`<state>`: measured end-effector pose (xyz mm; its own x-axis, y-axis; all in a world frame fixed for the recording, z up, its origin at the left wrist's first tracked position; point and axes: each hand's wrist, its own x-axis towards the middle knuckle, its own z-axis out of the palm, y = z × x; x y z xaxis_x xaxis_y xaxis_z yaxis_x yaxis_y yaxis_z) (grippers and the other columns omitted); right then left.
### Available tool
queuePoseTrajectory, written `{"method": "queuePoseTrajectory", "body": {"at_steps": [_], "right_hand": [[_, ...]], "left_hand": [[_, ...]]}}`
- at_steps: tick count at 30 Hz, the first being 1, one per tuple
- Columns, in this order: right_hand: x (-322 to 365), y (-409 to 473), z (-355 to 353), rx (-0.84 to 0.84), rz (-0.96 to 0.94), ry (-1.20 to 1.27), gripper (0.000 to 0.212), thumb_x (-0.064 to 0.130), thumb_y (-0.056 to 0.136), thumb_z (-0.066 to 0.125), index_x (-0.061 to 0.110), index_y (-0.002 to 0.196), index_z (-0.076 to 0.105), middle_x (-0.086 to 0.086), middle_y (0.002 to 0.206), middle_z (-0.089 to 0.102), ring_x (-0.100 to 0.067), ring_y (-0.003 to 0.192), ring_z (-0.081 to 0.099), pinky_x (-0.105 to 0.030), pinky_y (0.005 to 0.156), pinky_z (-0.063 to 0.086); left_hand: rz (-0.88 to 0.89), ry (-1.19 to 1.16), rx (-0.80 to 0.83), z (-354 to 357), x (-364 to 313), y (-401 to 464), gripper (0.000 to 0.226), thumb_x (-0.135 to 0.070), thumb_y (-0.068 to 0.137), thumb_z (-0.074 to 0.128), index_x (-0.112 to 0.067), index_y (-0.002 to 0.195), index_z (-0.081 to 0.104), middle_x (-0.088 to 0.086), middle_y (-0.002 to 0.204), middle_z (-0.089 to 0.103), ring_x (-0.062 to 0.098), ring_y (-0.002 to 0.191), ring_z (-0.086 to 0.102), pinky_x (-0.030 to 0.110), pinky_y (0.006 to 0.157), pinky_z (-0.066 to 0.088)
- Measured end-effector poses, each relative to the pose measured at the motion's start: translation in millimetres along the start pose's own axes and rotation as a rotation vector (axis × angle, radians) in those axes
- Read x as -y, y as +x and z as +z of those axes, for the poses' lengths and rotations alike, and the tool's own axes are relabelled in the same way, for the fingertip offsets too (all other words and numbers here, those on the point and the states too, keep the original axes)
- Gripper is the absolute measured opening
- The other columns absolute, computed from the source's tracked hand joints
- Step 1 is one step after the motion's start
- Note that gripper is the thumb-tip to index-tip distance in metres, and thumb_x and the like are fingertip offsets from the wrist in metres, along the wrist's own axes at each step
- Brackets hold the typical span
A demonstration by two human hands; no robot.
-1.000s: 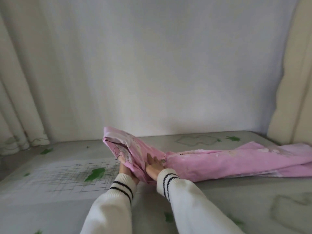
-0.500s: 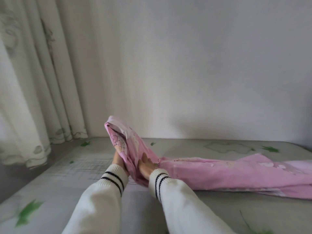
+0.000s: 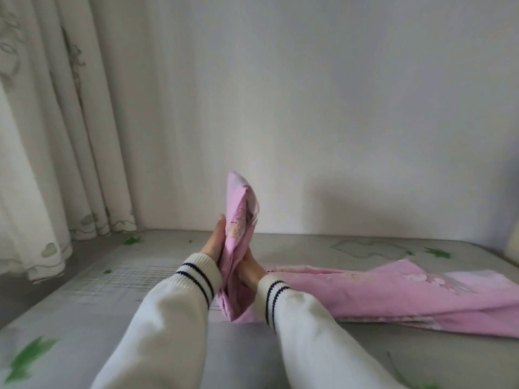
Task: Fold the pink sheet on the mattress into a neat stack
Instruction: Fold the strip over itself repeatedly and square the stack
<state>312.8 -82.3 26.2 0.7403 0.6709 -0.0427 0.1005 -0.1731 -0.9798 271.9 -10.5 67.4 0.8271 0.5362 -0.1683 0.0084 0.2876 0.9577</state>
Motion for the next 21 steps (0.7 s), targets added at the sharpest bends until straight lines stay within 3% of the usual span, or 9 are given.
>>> {"method": "queuePoseTrajectory", "body": {"at_steps": [2,6,8,10,12,13,15,18,21], "right_hand": [[6.0,-6.6,-11.9,-0.025,-0.042,-0.06,0.038,0.016,0.1,0.034,0.015,0.139,0.034,-0.014,0.129,0.053,-0.023,0.121,0.049,-0.022,0.096,0.042],[3.3,-10.7,-44.6,-0.076,-0.106,-0.206,0.048,0.002,0.096,0.039,0.003,0.142,0.025,-0.02,0.139,0.043,-0.024,0.123,0.045,-0.033,0.108,0.035],[-3.7,-12.7,-61.3,-0.11,-0.084,-0.23,0.043,-0.001,0.094,0.042,0.001,0.136,0.036,-0.021,0.133,0.049,-0.029,0.121,0.049,-0.03,0.099,0.04],[-15.3,-10.9,-74.4,-0.151,-0.086,-0.17,0.029,0.001,0.095,0.04,0.017,0.118,0.048,-0.011,0.11,0.058,-0.02,0.101,0.057,-0.023,0.086,0.044],[-31.1,-8.9,-86.7,-0.225,-0.084,-0.131,0.026,0.003,0.095,0.04,0.029,0.098,0.045,0.01,0.084,0.046,-0.003,0.077,0.048,-0.019,0.079,0.042],[-36.5,-11.7,-93.2,-0.27,-0.065,-0.131,0.025,0.003,0.095,0.041,0.027,0.1,0.044,0.013,0.081,0.042,-0.004,0.08,0.049,-0.02,0.084,0.043],[-45.2,-18.7,-104.5,-0.309,-0.064,-0.094,0.024,0.003,0.095,0.038,0.014,0.113,0.049,0.001,0.092,0.055,-0.023,0.102,0.054,-0.032,0.105,0.04],[-48.8,-29.4,-118.9,-0.401,-0.132,-0.004,0.03,0.008,0.096,0.038,0.005,0.124,0.048,-0.01,0.115,0.058,-0.021,0.11,0.053,-0.027,0.101,0.039],[-49.3,-37.8,-134.3,-0.536,-0.23,0.081,0.041,0.023,0.09,0.044,0.005,0.126,0.05,-0.015,0.121,0.061,-0.026,0.111,0.057,-0.04,0.103,0.043]], "left_hand": [[0.006,0.047,0.047,10.9,0.4,2.3,0.054,-0.056,0.093,0.03,-0.013,0.1,0.061,0.003,0.053,0.072,0.02,0.073,0.061,0.025,0.062,0.052],[0.057,0.242,0.044,35.3,8.7,3.0,0.047,-0.049,0.097,0.025,-0.014,0.086,0.055,-0.004,0.048,0.069,0.008,0.046,0.066,0.011,0.042,0.049],[0.037,0.334,0.043,43.6,16.0,4.3,0.053,-0.057,0.092,0.033,-0.011,0.099,0.06,0.008,0.079,0.074,0.016,0.069,0.068,0.016,0.067,0.053],[0.001,0.377,0.012,45.3,29.4,15.6,0.084,-0.074,0.075,0.045,-0.007,0.124,0.056,0.016,0.123,0.062,0.024,0.105,0.061,0.027,0.098,0.044],[-0.002,0.466,-0.001,51.4,40.7,17.5,0.084,-0.071,0.075,0.047,-0.011,0.133,0.05,0.015,0.137,0.052,0.026,0.121,0.053,0.032,0.108,0.036],[0.001,0.554,0.017,60.2,38.4,1.8,0.079,-0.066,0.079,0.045,-0.012,0.136,0.046,0.014,0.14,0.048,0.025,0.125,0.049,0.033,0.112,0.033],[0.09,0.737,0.078,73.0,36.6,-16.8,0.059,-0.046,0.095,0.036,-0.01,0.141,0.037,0.012,0.149,0.036,0.024,0.136,0.036,0.03,0.115,0.024],[0.156,1.148,0.144,88.1,45.0,-25.2,0.049,-0.026,0.103,0.02,-0.011,0.149,0.013,0.004,0.158,0.011,0.017,0.146,0.011,0.028,0.119,0.01],[0.204,1.484,0.226,89.2,57.7,-16.6,0.053,-0.019,0.102,0.021,-0.016,0.15,-0.001,0.005,0.159,-0.006,0.02,0.148,-0.001,0.036,0.12,0.003]]}}
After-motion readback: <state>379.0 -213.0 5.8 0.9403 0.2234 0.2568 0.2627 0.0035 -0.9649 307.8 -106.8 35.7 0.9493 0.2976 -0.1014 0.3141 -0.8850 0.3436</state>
